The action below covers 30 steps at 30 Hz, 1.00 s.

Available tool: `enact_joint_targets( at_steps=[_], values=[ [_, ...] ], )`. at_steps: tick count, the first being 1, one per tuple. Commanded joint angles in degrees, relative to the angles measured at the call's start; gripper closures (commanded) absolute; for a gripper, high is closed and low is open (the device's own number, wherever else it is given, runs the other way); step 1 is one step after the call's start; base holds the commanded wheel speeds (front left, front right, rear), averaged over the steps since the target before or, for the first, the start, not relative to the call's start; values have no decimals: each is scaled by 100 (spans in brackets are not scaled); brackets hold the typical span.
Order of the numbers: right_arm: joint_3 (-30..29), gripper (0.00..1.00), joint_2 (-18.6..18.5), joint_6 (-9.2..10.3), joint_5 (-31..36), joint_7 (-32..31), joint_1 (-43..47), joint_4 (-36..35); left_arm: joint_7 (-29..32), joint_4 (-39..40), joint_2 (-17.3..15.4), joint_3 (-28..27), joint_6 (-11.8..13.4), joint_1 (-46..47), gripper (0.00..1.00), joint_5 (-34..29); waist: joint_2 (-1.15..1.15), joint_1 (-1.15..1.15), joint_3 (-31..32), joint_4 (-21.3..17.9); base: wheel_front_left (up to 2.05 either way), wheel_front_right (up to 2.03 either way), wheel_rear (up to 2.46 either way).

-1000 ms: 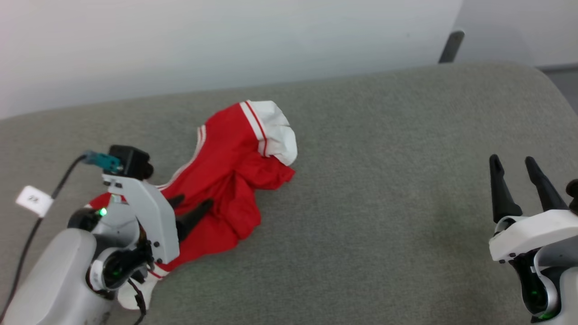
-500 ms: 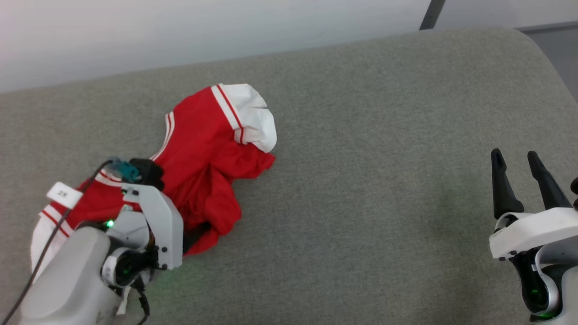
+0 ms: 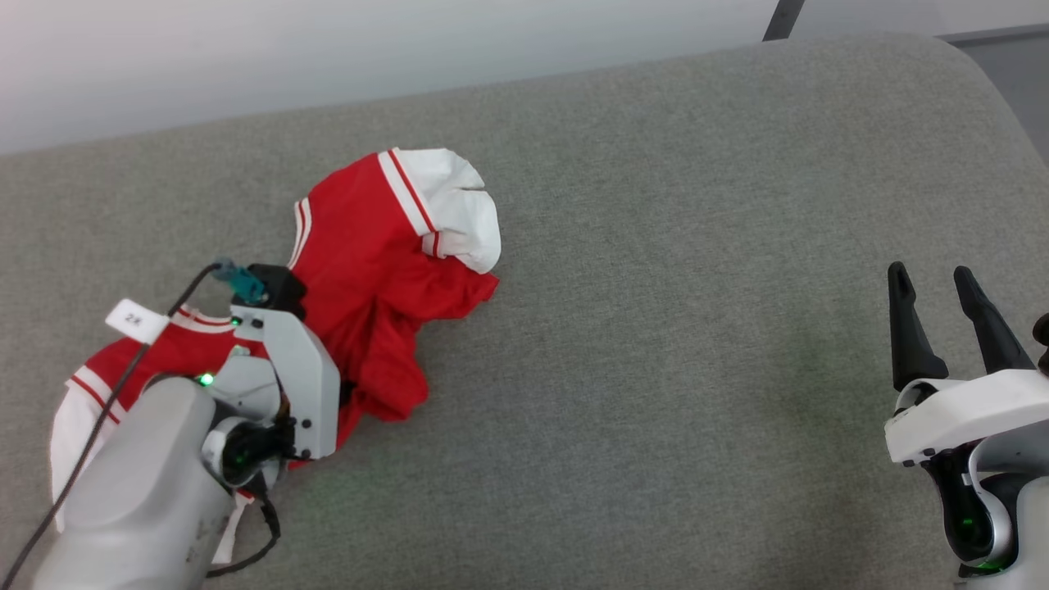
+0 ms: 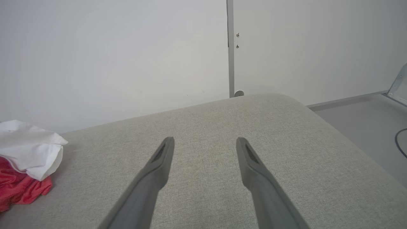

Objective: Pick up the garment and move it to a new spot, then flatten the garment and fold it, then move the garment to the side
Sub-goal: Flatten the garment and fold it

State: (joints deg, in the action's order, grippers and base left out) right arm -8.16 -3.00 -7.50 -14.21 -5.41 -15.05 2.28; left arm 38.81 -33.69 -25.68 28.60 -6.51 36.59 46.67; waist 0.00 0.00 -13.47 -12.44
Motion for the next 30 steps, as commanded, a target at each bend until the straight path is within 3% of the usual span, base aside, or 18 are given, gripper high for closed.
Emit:
enact_joint_targets(
  at_steps=[1,8,18,30],
  values=[
    [-4,0,18,2,-66,-3,-56,4,89,-220,93,175,26,-265,100,-12,0,0,17,15,0,0,0],
    [-75,0,19,2,-26,-26,16,32,252,193,47,343,-96,-30,100,314,0,0,176,141,0,0,0],
    [-153,0,18,2,60,-113,191,49,787,1404,-158,561,-105,-187,100,825,0,0,560,369,0,0,0],
    [-170,0,17,2,61,-263,431,-39,1455,2921,-448,801,278,-988,100,1126,0,0,922,500,0,0,0]
  ],
)
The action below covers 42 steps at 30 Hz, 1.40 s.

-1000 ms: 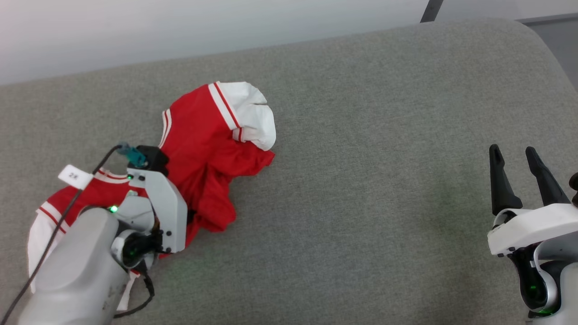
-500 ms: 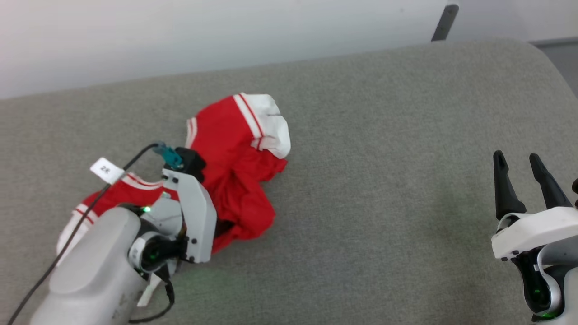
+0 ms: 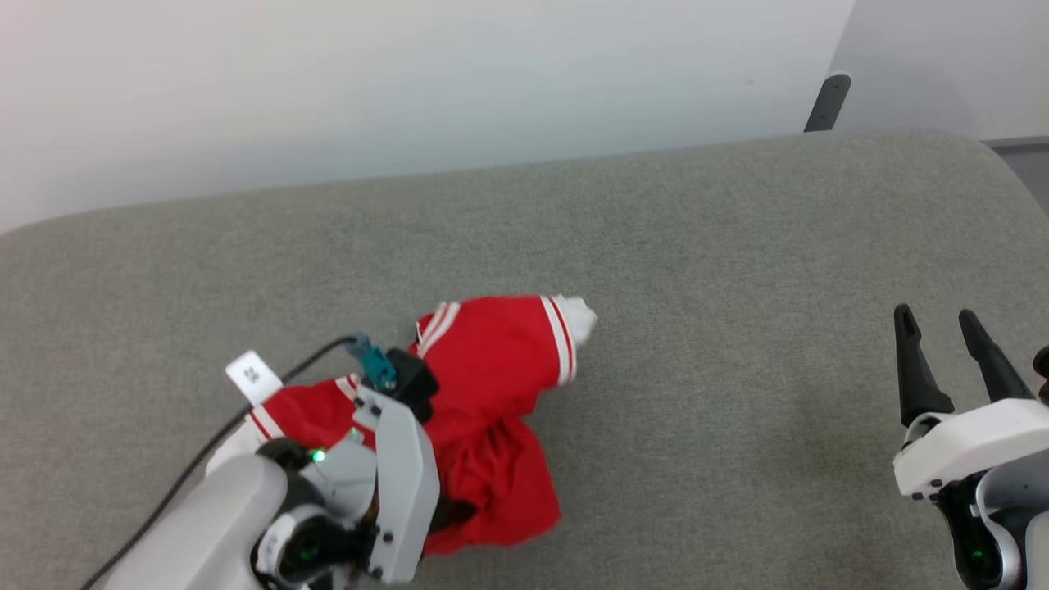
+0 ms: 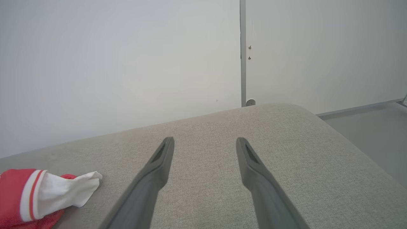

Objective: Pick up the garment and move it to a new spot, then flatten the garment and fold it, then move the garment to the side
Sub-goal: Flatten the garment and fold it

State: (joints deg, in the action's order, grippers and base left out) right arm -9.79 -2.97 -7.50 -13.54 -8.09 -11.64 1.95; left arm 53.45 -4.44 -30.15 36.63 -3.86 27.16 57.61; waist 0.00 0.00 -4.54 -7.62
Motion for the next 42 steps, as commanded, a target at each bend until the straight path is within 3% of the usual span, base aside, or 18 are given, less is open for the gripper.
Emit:
enact_joint_targets(
  at_steps=[1,10,11,12,15,16,17,34,42],
  values=[
    [-8,0,14,2,-10,-14,95,-21,25,96,-45,24,46,-121,100,19,0,0,43,18,0,0,0],
    [-29,0,15,2,-90,-93,221,-79,-73,397,-131,218,148,-676,100,-76,0,0,94,30,0,0,0],
    [-21,0,14,2,-102,-91,233,-78,-138,364,-112,224,123,-694,84,-97,0,0,94,35,0,0,0],
    [-6,0,14,2,-111,-101,241,-79,-222,320,-87,219,112,-702,61,-132,0,0,95,41,0,0,0],
    [45,0,15,2,-104,-131,238,-76,-374,164,-32,242,33,-709,35,-188,0,0,106,61,0,0,0],
    [65,0,14,2,-105,-142,236,-71,-438,112,-5,233,15,-692,5,-194,0,0,113,70,0,0,0],
    [80,0,14,2,-97,-144,233,-66,-477,47,25,221,-8,-681,0,-172,0,0,128,84,0,0,0],
    [292,0,-65,2,-17,-467,155,-104,-1318,-74,-57,-331,-20,-376,0,-249,0,0,583,522,0,0,0],
    [384,0,-164,2,-73,-599,196,3,-2752,-43,-300,-896,-63,-522,0,-720,0,0,830,804,0,0,0]
  ],
)
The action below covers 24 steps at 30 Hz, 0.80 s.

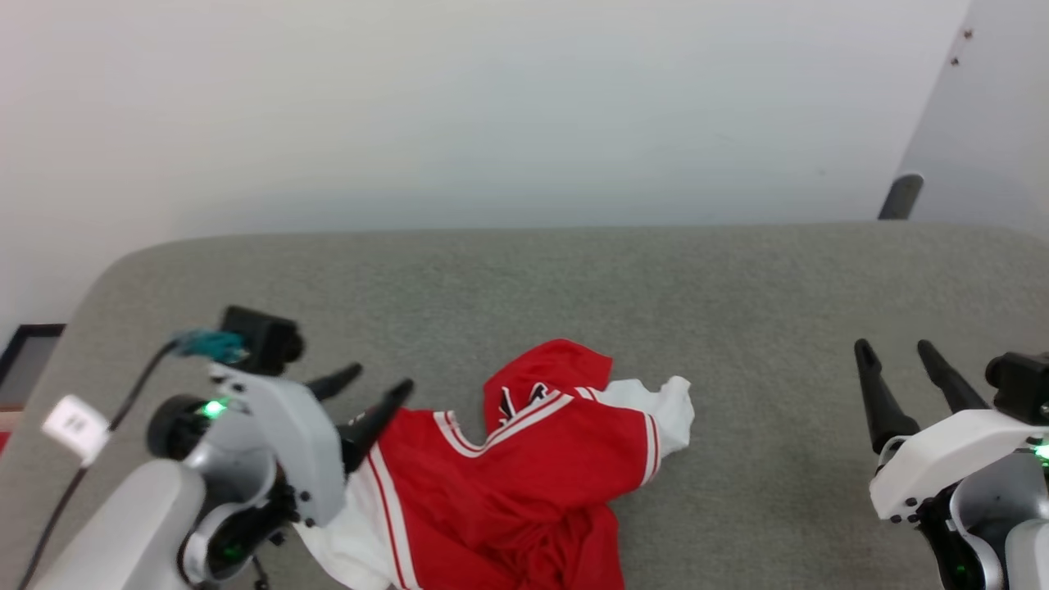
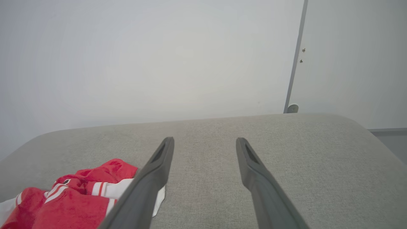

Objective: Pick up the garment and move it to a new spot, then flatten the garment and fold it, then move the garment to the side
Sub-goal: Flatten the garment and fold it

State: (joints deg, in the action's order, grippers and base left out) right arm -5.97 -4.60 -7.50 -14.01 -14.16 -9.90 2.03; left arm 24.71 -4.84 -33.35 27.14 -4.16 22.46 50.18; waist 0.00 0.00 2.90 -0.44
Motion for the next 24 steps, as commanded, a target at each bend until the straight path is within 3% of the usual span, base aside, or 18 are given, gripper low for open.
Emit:
enact_joint_targets(
  at_steps=[1,12,24],
  values=[
    [16,0,-3,2,-38,-14,39,11,-85,-14,-7,-26,4,-101,0,-35,0,0,115,117,0,0,0],
    [106,0,-124,2,-156,-197,149,167,-2272,-134,-308,-713,211,-857,0,-734,0,0,280,473,0,0,0],
    [211,0,-309,2,-354,-604,187,339,-3578,45,-347,-1278,948,-1903,0,-1061,0,0,224,866,0,0,0]
  ],
)
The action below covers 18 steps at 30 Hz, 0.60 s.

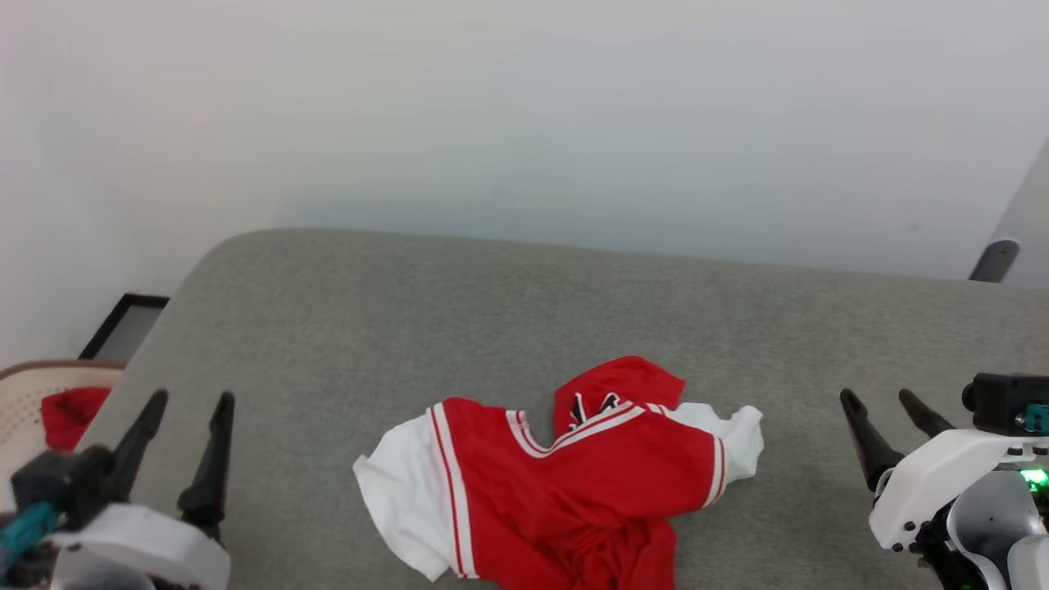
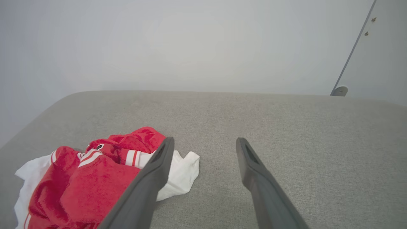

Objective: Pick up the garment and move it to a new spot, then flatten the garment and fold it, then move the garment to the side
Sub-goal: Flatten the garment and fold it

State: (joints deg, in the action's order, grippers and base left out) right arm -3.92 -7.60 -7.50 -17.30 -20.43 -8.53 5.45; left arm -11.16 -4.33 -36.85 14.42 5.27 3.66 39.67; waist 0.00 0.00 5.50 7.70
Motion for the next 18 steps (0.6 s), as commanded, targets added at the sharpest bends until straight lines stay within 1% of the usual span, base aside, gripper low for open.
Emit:
enact_joint_targets(
  at_steps=[1,6,11,18],
  values=[
    [-3,0,-25,2,-76,-44,22,31,-55,18,13,-42,51,-84,0,-31,0,0,-61,88,0,0,0],
    [65,0,-196,2,-187,-471,-175,270,-275,109,86,-144,174,-316,0,-176,0,0,-186,310,0,0,0],
    [143,0,-380,2,-257,-886,-418,525,-350,147,264,-244,225,-390,0,-234,0,0,-343,558,0,0,0],
    [104,0,-590,2,-264,-1608,-951,1056,-394,102,544,-232,118,-214,0,-360,0,0,-758,880,0,0,0]
  ],
)
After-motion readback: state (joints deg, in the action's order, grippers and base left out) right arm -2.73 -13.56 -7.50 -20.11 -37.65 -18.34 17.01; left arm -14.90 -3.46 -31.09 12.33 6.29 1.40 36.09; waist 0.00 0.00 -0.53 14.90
